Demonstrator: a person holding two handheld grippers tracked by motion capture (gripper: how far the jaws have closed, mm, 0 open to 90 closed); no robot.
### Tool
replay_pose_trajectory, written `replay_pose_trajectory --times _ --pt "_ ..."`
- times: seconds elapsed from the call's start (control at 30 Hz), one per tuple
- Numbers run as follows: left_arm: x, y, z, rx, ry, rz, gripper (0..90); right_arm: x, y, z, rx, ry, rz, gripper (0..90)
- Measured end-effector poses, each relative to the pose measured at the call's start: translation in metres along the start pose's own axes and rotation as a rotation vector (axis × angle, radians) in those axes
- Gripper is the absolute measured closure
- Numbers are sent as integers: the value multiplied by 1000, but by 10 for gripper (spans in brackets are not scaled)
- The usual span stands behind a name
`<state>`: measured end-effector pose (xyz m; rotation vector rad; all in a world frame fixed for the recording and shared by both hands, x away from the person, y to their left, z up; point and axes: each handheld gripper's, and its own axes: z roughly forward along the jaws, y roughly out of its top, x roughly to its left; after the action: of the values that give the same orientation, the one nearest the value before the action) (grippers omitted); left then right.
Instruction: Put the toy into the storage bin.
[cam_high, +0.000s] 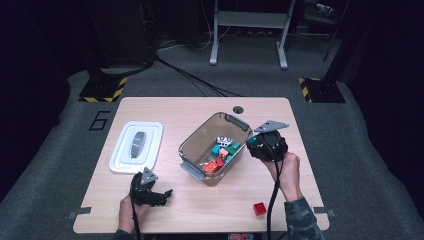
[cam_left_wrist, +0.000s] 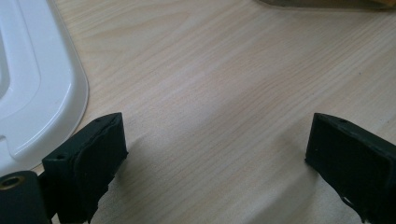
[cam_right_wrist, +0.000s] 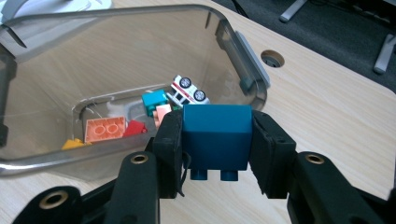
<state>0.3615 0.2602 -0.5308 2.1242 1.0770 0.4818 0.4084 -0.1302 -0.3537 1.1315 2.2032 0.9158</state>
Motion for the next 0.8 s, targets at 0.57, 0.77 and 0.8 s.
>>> replay_pose_trajectory --times 0.57,0.77,0.8 --pt "0 0 0 0 0 0 51 29 26 31 31 77 -97 584" --pt "0 0 0 0 0 0 51 41 22 48 77 110 -130 584" --pt "0 0 0 0 0 0 51 43 21 50 75 117 -130 584"
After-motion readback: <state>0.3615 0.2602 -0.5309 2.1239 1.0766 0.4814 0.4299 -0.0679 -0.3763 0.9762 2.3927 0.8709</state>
